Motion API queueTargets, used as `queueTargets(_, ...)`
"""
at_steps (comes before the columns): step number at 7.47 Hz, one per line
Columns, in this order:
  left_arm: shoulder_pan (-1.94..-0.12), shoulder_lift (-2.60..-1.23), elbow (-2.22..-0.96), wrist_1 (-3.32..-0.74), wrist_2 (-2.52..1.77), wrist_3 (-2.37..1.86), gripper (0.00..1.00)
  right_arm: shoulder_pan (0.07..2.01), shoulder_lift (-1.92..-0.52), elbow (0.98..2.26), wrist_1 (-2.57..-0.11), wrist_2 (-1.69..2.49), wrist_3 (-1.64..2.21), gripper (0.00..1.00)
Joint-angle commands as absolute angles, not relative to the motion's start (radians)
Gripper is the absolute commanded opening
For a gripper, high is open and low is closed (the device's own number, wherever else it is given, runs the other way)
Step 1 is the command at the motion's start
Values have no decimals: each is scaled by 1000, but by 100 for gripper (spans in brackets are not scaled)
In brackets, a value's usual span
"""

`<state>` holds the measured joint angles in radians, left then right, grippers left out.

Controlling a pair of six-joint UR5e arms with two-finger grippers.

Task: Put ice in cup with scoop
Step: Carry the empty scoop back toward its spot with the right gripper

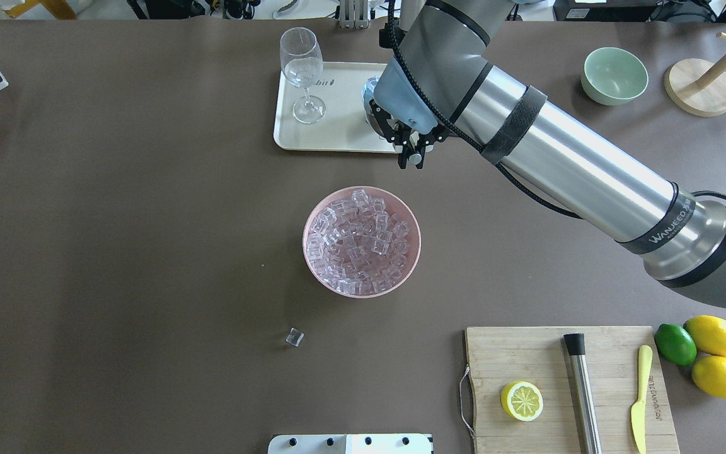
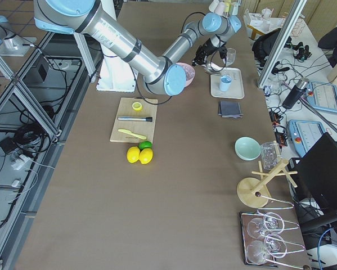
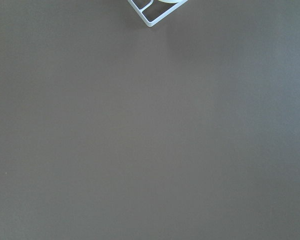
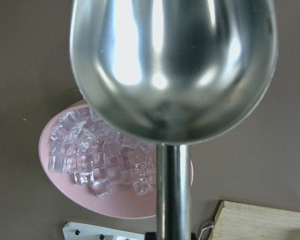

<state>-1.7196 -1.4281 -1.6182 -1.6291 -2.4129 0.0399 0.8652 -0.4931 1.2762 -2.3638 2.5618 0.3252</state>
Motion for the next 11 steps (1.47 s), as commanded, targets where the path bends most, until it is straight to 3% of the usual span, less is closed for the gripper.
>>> queueTargets(1,-1720,-1428,-1617,-1629,-2413,41,98,865,-500,1288,-2364,2562,325,0)
queueTargets(4,-1720,-1428,-1617,-1629,-2413,41,98,896,-676,1585,-2359,2455,330,0)
queueTargets(6,-1718,-1428,-1617,-1629,-2413,41,98,931,-884,1841,-2358,2346,330,0)
queueTargets(9,-1718,-1428,-1617,-1629,-2413,41,98,983,-1119,2074,-2337,2310,476,0)
queueTargets(11,-1718,-1428,-1617,-1629,-2413,41,98,980,-1289,2091,-2101,2295,538,0)
